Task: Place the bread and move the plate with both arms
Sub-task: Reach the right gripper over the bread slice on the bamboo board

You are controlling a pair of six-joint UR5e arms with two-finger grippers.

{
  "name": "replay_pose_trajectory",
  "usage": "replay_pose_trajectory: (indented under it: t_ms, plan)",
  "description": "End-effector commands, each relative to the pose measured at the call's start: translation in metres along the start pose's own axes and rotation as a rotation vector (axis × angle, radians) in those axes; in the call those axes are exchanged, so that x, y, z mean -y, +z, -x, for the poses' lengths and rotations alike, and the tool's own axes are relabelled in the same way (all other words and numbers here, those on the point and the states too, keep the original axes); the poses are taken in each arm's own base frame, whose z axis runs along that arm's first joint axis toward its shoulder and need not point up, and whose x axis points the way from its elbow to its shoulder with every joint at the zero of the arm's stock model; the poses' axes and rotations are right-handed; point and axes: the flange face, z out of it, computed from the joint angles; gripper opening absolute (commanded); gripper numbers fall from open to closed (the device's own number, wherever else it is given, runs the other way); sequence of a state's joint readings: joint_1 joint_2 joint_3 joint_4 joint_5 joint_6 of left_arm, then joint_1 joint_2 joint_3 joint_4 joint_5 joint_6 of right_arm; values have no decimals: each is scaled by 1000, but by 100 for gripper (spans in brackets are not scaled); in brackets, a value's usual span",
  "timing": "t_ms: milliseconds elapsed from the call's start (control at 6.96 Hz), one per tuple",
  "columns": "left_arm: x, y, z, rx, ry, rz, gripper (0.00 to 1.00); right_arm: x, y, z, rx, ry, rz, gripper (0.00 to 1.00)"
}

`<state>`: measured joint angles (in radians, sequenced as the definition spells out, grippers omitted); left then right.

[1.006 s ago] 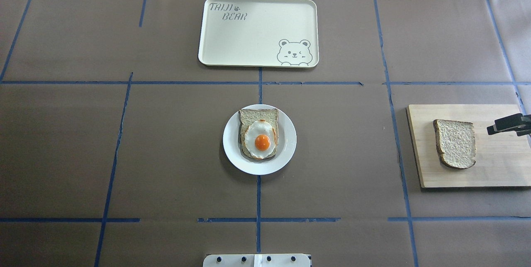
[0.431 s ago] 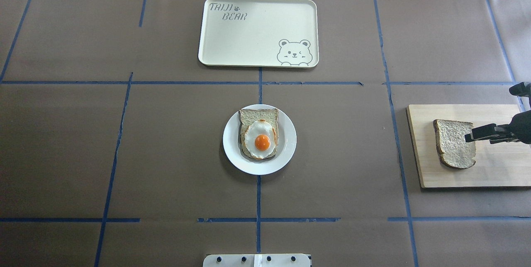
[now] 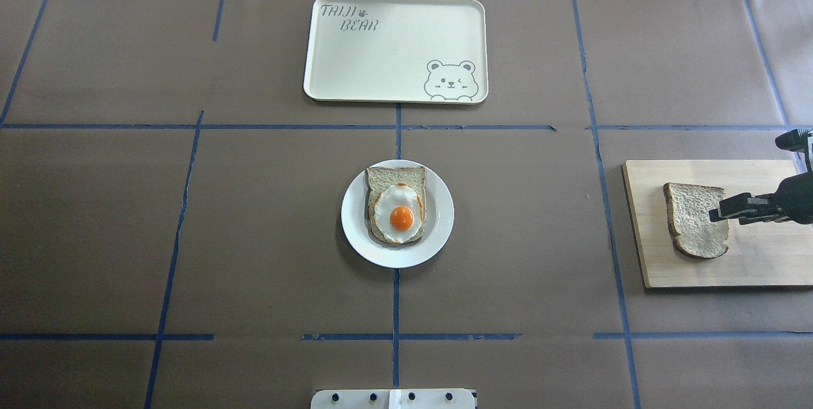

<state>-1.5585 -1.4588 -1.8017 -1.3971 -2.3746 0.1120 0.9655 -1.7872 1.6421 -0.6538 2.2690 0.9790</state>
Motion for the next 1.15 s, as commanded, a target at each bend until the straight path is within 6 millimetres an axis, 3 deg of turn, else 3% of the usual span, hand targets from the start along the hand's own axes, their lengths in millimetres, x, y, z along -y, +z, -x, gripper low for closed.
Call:
replay_pose_trajectory:
  t_ms: [0, 1006]
  plan:
    - [0, -1, -1, 0, 2, -2, 100, 0, 2, -3, -8, 9, 5, 69]
    - [0, -2, -1, 0, 1, -3, 100, -3, 9, -1, -15, 65, 22, 59]
